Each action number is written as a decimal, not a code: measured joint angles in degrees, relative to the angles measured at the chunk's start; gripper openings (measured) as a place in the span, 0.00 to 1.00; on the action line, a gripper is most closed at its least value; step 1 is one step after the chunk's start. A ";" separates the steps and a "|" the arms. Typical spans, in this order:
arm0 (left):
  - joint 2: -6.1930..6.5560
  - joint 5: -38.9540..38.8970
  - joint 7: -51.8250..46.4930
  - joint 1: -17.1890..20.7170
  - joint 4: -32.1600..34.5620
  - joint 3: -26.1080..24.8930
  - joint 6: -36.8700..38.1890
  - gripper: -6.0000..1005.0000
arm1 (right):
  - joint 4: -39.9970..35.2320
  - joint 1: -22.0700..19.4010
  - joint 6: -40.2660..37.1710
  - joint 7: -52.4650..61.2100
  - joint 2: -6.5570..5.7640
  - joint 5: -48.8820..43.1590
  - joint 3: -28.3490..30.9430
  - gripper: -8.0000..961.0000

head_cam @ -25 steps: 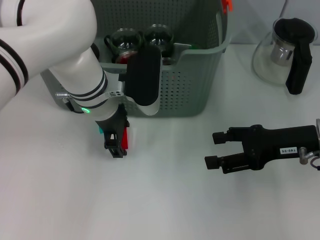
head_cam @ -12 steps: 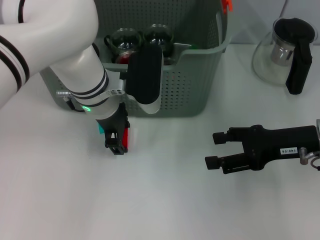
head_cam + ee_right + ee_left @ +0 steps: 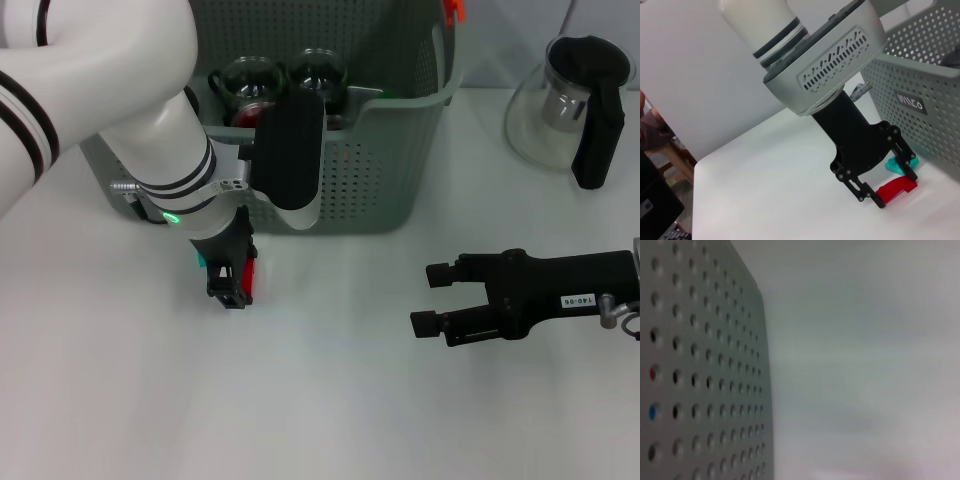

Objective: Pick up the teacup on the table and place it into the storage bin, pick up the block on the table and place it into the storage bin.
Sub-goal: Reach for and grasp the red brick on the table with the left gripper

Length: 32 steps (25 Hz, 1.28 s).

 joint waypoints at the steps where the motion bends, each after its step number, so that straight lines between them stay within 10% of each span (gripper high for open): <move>1: 0.00 0.01 0.00 0.03 0.07 -0.03 0.06 0.61 | 0.00 -0.02 0.00 -0.02 0.00 0.00 0.07 0.98; 23: -0.04 0.07 0.00 0.98 4.11 -0.03 5.21 0.50 | 0.00 -0.03 -0.24 -0.49 -0.08 0.00 0.59 0.99; 32: -0.01 0.10 -0.01 1.92 7.44 0.54 5.96 0.63 | 0.00 0.09 -0.34 -0.50 -0.01 0.00 1.28 0.99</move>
